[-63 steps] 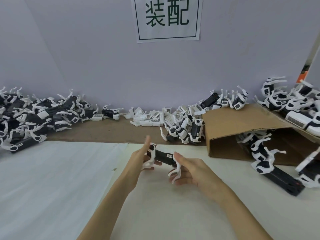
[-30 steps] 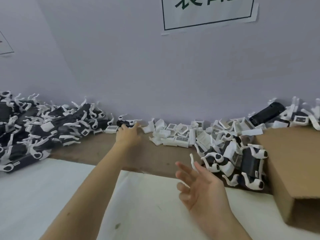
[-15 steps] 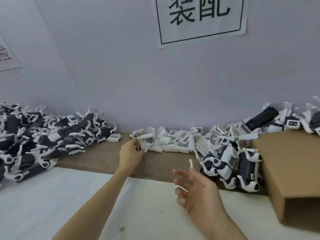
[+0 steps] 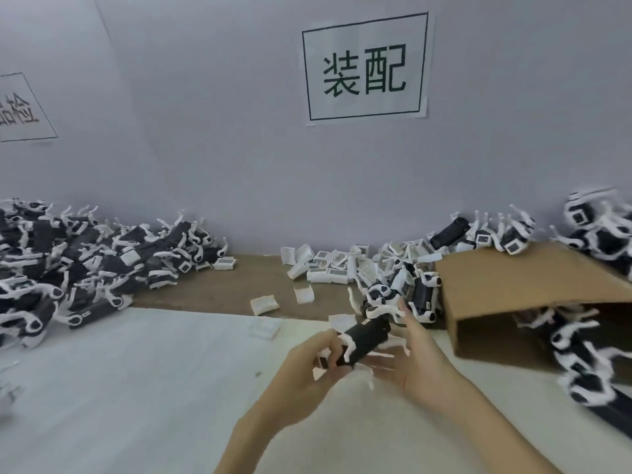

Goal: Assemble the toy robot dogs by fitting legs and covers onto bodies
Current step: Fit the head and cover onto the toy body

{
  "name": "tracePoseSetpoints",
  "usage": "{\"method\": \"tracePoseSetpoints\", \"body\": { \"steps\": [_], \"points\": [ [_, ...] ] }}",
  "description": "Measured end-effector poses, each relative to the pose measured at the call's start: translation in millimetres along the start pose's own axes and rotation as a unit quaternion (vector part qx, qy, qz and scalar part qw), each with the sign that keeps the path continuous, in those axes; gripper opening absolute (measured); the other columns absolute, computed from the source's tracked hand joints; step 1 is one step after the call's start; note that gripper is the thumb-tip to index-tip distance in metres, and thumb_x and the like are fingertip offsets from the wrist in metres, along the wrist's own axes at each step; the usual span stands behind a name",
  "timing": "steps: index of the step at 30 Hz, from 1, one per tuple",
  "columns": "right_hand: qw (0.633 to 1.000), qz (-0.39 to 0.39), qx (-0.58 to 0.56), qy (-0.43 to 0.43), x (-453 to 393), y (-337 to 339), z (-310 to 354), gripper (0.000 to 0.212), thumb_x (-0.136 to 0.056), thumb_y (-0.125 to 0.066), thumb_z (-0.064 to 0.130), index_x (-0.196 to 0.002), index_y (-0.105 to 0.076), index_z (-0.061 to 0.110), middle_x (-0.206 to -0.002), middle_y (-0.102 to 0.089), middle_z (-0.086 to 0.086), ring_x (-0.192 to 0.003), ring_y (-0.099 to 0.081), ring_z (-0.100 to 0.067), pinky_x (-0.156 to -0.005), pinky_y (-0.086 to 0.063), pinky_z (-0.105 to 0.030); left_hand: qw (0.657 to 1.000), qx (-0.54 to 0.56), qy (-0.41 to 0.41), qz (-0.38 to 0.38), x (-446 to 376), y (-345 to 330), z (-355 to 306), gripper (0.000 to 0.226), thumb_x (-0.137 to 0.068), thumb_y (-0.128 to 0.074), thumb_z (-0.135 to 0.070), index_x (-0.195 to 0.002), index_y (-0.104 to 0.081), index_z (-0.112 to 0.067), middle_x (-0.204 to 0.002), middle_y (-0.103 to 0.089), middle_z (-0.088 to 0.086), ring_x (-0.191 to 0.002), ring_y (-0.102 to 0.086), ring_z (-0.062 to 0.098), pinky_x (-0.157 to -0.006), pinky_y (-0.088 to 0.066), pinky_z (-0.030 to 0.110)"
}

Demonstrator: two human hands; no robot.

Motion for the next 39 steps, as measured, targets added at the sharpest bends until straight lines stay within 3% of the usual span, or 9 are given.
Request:
{"method": "tracePoseSetpoints", "body": {
  "steps": [7,12,16,21,25,29,32,35,39],
  "points": [
    [0.999,0.021,-0.001,0.042,45,23,-20,0.057,-0.081,-0.081,0.032,-0.129,-0.065,0.007,-0.104,-0.071,-0.031,-0.083,-0.072,-0.037,-0.066,-0.060,-0.039,0.998,0.049,0.023,-0.014,9,-18,10,0.036,-0.096,-0.066,0.006,-0.099,-0.036,-0.014,-0.148,-0.058,-0.014,-0.135,-0.058,0.008,-0.103,-0.050,0.028],
    [0.992,-0.015,-0.048,0.117,45,25,-13,0.031,-0.099,-0.064,0.012,-0.129,-0.061,0.008,-0.094,-0.072,-0.021,-0.080,-0.073,-0.032,-0.062,-0.057,-0.035,0.935,0.295,0.170,-0.096,12,-23,28,0.027,-0.109,-0.053,-0.010,-0.132,-0.059,-0.025,-0.132,-0.073,0.004,-0.116,-0.071,0.020,-0.097,-0.053,0.030],
    [0.991,0.008,-0.029,0.127,48,17,-14,0.042,-0.093,-0.068,0.016,-0.134,-0.059,0.013,-0.099,-0.072,-0.021,-0.090,-0.074,-0.034,-0.065,-0.058,-0.035,0.916,0.312,0.233,-0.099,13,-42,29,0.050,-0.096,-0.061,-0.068,-0.130,-0.066,-0.032,-0.121,-0.077,0.001,-0.112,-0.072,0.018,-0.103,-0.054,0.035],
    [0.989,0.010,0.024,0.147,53,16,-2,0.058,-0.084,-0.078,0.045,-0.134,-0.059,0.022,-0.114,-0.076,-0.016,-0.105,-0.074,-0.035,-0.074,-0.059,-0.039,0.899,0.358,0.242,-0.066,-11,-47,22,0.062,-0.089,-0.081,-0.050,-0.131,-0.061,-0.009,-0.115,-0.077,0.017,-0.088,-0.074,0.027,-0.084,-0.061,0.034],
    [0.984,-0.033,0.081,0.155,57,28,7,0.055,-0.088,-0.070,0.051,-0.125,-0.069,0.011,-0.121,-0.073,-0.016,-0.107,-0.074,-0.030,-0.094,-0.058,-0.048,0.935,0.311,0.169,0.002,-22,-42,14,0.056,-0.089,-0.085,-0.038,-0.140,-0.061,-0.033,-0.122,-0.074,0.015,-0.099,-0.071,0.024,-0.098,-0.055,0.040],
    [0.960,-0.037,0.189,0.206,69,24,20,0.050,-0.092,-0.061,0.054,-0.114,-0.074,0.012,-0.107,-0.078,-0.009,-0.090,-0.078,-0.016,-0.060,-0.057,-0.021,0.939,0.306,0.156,-0.017,-12,-47,22,0.060,-0.082,-0.081,-0.054,-0.138,-0.065,-0.039,-0.123,-0.074,0.012,-0.100,-0.070,0.016,-0.097,-0.052,0.035],
    [0.929,-0.066,0.266,0.247,75,23,25,0.060,-0.082,-0.059,0.066,-0.107,-0.071,0.013,-0.095,-0.080,-0.004,-0.078,-0.079,-0.022,-0.056,-0.059,-0.034,0.936,0.308,0.169,-0.020,-5,-47,25,0.057,-0.082,-0.075,-0.062,-0.130,-0.074,-0.030,-0.115,-0.078,0.011,-0.100,-0.071,0.021,-0.106,-0.050,0.042],
    [0.921,-0.042,0.305,0.239,74,18,17,0.056,-0.083,-0.070,0.068,-0.118,-0.064,0.025,-0.102,-0.079,0.005,-0.084,-0.077,-0.024,-0.071,-0.064,-0.048,0.941,0.303,0.150,-0.034,-6,-36,22,0.056,-0.082,-0.076,-0.054,-0.132,-0.073,-0.030,-0.124,-0.076,0.004,-0.102,-0.068,0.015,-0.099,-0.049,0.034],
    [0.900,-0.026,0.328,0.286,75,18,21,0.062,-0.080,-0.088,0.041,-0.130,-0.053,0.051,-0.125,-0.064,0.026,-0.112,-0.068,-0.004,-0.084,-0.061,-0.030,0.978,0.190,0.089,0.001,-8,-30,15,0.059,-0.092,-0.072,-0.054,-0.147,-0.053,-0.052,-0.146,-0.061,-0.025,-0.135,-0.054,-0.005,-0.100,-0.049,0.024]
  ]
}}
Point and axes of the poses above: each hand's wrist, its own x-axis away from the middle knuckle, its own y-axis out of the back of the hand, z = x × y, the point moved 9 cm from there along -x, towards the middle knuckle
